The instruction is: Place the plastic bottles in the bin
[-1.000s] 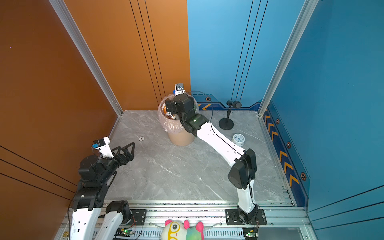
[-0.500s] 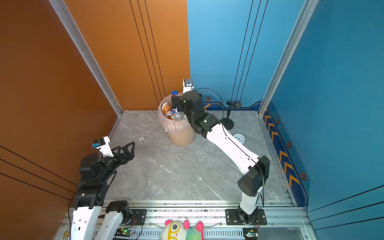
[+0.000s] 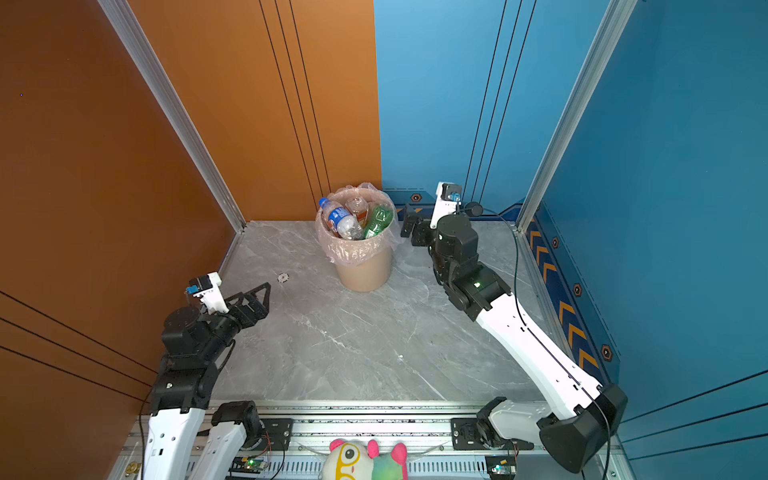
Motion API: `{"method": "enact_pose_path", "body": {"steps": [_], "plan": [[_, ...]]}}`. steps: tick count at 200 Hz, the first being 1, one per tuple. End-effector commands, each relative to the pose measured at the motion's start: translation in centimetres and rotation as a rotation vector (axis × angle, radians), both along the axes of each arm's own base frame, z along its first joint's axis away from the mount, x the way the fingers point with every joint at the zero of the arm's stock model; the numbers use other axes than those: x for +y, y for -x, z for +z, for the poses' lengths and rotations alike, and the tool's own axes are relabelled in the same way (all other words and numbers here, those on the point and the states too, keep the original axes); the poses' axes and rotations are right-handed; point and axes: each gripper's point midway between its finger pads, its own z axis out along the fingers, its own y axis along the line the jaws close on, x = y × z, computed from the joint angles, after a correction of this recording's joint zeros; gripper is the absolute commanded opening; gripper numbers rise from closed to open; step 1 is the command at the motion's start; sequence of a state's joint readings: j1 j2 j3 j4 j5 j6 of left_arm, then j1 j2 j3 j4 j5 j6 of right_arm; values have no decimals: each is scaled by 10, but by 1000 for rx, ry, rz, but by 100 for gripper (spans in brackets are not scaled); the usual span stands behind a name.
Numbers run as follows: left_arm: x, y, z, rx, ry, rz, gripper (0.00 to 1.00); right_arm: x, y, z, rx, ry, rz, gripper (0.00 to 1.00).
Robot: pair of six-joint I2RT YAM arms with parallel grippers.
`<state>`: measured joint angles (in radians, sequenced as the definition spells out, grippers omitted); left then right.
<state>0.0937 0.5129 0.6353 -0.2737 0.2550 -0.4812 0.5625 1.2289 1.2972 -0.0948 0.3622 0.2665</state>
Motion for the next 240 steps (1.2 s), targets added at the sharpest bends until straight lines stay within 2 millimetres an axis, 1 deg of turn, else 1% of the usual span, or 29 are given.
{"method": "enact_pose_path", "body": {"steps": [1,10,12,54,80,82,84,105,125,133,136,146,158,160,167,169,172,185,190,198,209,224,230,240], "plan": [[-1,-2,3,-19,15,-13,98,-14,12,-35,96,-7,-12,100],[-1,-3,3,-20,14,-10,98,-22,17,-47,126,-7,-29,100],[-1,-3,3,-21,14,-10,98,-24,18,-53,141,-2,-30,100],[1,-7,4,-25,25,1,98,-63,39,-100,244,12,-114,100],[0,-9,-1,-13,45,-1,98,-86,52,-115,258,16,-169,100],[0,-11,5,-38,43,-1,98,-89,53,-116,259,19,-178,100],[0,-11,6,-44,43,-1,97,-91,54,-117,257,19,-186,100],[0,-14,7,-55,42,3,98,-111,66,-130,253,57,-238,100],[6,-18,4,-64,25,51,98,-128,81,-154,256,143,-277,100],[9,-21,0,-68,-6,80,98,-134,87,-165,243,189,-286,100],[13,-22,-2,-70,-23,104,98,-136,88,-165,230,200,-291,100],[23,-26,-16,-67,-80,180,98,-143,94,-181,214,247,-312,100],[26,-30,-36,-80,-173,238,97,-147,98,-197,171,285,-323,100],[27,-30,-38,-86,-191,250,98,-147,97,-195,155,282,-325,100],[28,-30,-54,-87,-266,289,98,-149,98,-205,139,281,-336,100],[27,-30,-56,-99,-281,291,98,-150,98,-207,135,280,-338,100],[31,-29,-60,-105,-322,327,97,-150,98,-210,129,276,-343,100],[30,-25,-78,-121,-505,367,98,-152,95,-221,116,286,-363,100],[31,-24,-80,-126,-550,381,98,-153,93,-225,119,299,-368,100],[37,-24,-89,-108,-606,400,98,-152,89,-233,123,328,-368,100],[44,-29,-103,-71,-628,389,98,-152,82,-240,121,354,-378,100],[57,-39,-122,-19,-553,373,98,-152,71,-250,111,361,-362,100],[61,-43,-128,-13,-516,364,98,-154,67,-253,106,351,-364,100],[65,-51,-136,-7,-485,349,98,-160,59,-264,119,331,-359,100]]}}
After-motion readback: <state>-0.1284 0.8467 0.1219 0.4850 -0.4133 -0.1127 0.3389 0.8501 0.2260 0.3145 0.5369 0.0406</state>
